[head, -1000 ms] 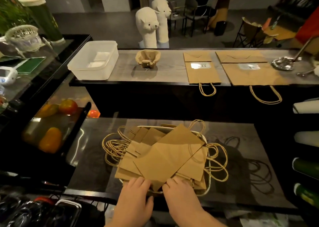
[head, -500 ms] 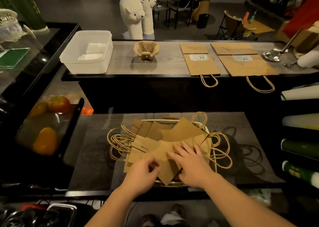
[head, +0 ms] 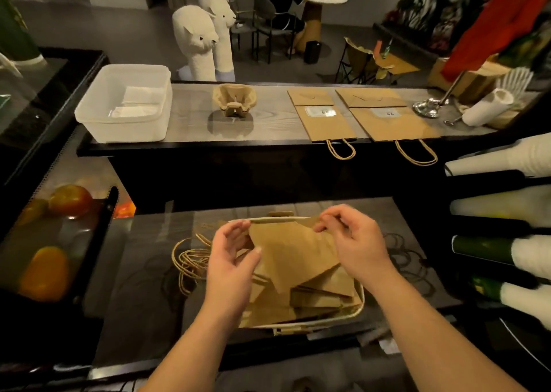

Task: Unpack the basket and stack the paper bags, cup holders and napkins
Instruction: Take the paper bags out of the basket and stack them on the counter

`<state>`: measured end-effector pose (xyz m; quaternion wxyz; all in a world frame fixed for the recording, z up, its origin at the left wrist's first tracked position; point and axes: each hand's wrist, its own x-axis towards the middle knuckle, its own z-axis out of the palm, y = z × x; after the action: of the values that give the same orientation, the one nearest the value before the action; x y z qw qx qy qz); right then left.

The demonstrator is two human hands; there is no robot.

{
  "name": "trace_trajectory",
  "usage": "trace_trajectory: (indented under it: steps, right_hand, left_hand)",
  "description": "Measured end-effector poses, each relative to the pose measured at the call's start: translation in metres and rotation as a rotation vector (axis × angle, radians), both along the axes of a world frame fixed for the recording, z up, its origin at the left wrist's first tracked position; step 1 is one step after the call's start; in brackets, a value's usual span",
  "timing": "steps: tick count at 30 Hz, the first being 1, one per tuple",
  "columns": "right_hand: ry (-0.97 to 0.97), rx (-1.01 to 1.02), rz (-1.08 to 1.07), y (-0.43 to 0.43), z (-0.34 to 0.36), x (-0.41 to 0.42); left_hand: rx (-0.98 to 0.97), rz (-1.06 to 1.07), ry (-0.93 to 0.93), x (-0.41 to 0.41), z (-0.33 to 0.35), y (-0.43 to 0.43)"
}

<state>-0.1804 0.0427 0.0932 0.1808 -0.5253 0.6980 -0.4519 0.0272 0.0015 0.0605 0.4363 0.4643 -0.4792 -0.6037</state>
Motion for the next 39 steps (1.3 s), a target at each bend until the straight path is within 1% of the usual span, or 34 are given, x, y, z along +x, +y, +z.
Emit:
trace_trajectory:
  steps: [1,3,4,5,7,9,12,14,15,16,19,20,21,22,23,24,25,26,28,29,30,32,34,37,39]
  right_hand:
    - [0.056,0.101,0.08,-0.004,0.001,0.0]
    - [0.158,0.445,0.241,-0.003,-0.011,-0.002]
    - [0.219,0.623,0.291,0.003,-0.023,-0.005]
    - [0.288,0.756,0.336,0.01,-0.036,-0.008]
    - [0.4,0.849,0.352,0.021,-0.059,-0.01]
    - [0.491,0.849,0.306,0.022,-0.074,-0.004]
    - [0.628,0.755,0.226,0.011,-0.073,0.014]
    - [0.625,0.645,0.156,0.006,-0.075,0.018]
    - [0.574,0.556,0.113,0.006,-0.078,0.016]
    - [0.481,0.425,0.058,0.006,-0.079,0.013]
    - [0.153,0.064,-0.069,-0.001,-0.056,-0.004]
    - [0.085,-0.019,-0.076,-0.005,-0.04,-0.009]
    - [0.058,-0.082,-0.079,-0.009,-0.024,-0.014]
    - [0.072,-0.124,-0.071,-0.015,-0.011,-0.018]
    - [0.1,-0.123,-0.036,-0.02,-0.001,-0.022]
    - [0.14,-0.064,0.022,-0.025,0.004,-0.024]
    - [0.188,0.061,0.109,-0.029,0.003,-0.024]
    - [0.242,0.24,0.215,-0.03,-0.003,-0.023]
    - [0.382,0.653,0.423,-0.021,-0.034,-0.023]
    - [0.469,0.796,0.496,-0.014,-0.053,-0.022]
    - [0.542,0.853,0.521,-0.007,-0.069,-0.021]
    - [0.615,0.797,0.44,0.003,-0.089,-0.019]
    - [0.66,0.695,0.367,0.003,-0.089,-0.015]
    - [0.763,0.566,0.434,0.0,-0.086,-0.006]
    - [0.765,0.512,0.466,0.003,-0.094,-0.001]
  left_hand:
    - [0.013,-0.015,-0.035,-0.007,0.002,-0.002]
    - [0.068,0.008,-0.088,-0.017,0.002,-0.005]
    - [0.107,0.041,-0.087,-0.02,0.001,-0.006]
    - [0.152,0.081,-0.056,-0.021,0.001,-0.006]
    - [0.239,0.148,0.04,-0.02,0.001,-0.006]
    - [0.296,0.175,0.087,-0.021,0.001,-0.003]
    - [0.332,0.179,0.133,-0.029,0.001,-0.001]
    - [0.313,0.179,0.139,-0.035,0.007,-0.002]
    - [0.29,0.185,0.132,-0.036,0.01,-0.002]
    - [0.25,0.189,0.105,-0.036,0.012,-0.003]
    - [0.098,0.179,0.008,-0.029,0.019,-0.007]
    - [0.063,0.187,0.016,-0.027,0.02,-0.009]
    - [0.04,0.195,0.028,-0.024,0.021,-0.011]
    - [0.023,0.203,0.038,-0.022,0.021,-0.013]
    - [0.014,0.196,0.041,-0.022,0.021,-0.016]
    - [0.002,0.175,0.029,-0.024,0.021,-0.017]
    - [-0.003,0.154,0.006,-0.025,0.019,-0.018]
    - [0.005,0.158,-0.01,-0.026,0.015,-0.019]
    - [0.078,0.225,0.012,-0.025,0.006,-0.016]
    - [0.142,0.259,0.047,-0.023,0.004,-0.013]
    - [0.205,0.293,0.067,-0.019,0.0,-0.01]
    - [0.291,0.355,0.059,-0.009,-0.009,-0.003]
    - [0.348,0.395,0.044,0.0,-0.02,0.001]
    - [0.406,0.425,0.035,0.007,-0.027,0.003]
    - [0.395,0.441,0.046,0.007,-0.026,0.002]
